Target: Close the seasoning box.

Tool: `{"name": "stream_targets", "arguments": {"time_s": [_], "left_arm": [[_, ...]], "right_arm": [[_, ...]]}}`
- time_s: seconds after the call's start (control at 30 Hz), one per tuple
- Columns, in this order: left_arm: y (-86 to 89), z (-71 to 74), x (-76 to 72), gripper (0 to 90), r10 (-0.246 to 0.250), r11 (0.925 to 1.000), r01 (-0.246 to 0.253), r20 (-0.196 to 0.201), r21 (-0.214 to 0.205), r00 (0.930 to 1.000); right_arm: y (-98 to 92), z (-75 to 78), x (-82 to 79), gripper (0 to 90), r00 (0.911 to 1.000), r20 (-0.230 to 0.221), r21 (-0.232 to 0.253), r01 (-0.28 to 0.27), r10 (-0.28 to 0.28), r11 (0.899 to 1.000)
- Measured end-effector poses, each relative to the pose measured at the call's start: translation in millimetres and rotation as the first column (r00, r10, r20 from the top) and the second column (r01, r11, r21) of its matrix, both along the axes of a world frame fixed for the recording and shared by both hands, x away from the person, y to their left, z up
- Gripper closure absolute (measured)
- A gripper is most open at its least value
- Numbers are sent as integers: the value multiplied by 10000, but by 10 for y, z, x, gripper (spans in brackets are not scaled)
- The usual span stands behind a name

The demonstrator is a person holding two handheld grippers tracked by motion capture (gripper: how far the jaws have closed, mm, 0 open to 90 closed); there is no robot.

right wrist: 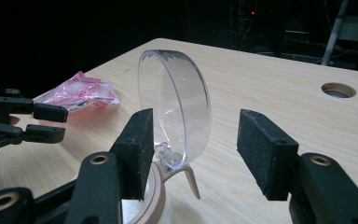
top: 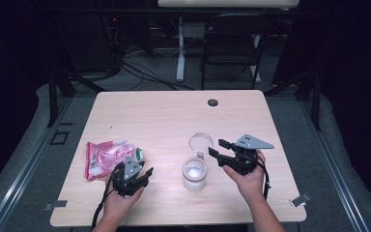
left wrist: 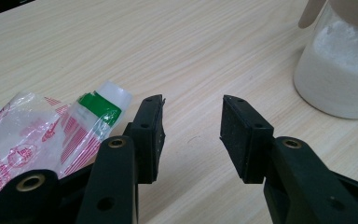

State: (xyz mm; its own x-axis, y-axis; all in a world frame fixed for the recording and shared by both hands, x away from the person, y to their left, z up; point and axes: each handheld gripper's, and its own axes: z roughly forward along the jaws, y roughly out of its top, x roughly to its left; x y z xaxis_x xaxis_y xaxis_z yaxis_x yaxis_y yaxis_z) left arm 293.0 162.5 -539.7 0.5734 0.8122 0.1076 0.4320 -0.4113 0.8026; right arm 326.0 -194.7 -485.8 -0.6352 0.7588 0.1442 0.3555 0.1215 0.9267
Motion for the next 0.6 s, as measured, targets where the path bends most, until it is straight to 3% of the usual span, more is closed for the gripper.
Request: {"name": "stream_targets", "arguments": {"time_s": [0.17, 0.33, 0.6], "left_arm": [[10, -2, -7, 586, 3, 10000, -3, 20, -22, 10000], [28, 3, -10, 578, 64, 10000, -64, 35, -41, 10000], [38, -6, -3, 575, 110, 9999, -110, -1, 26, 9999]], "right_arm": [[23, -19, 35, 471, 9999, -123, 19, -103, 103, 9999], [59, -20, 37, 591, 9995, -129, -162, -293, 291, 9994], [86, 2, 0, 723, 9987, 327, -696, -375, 399, 9969]]}}
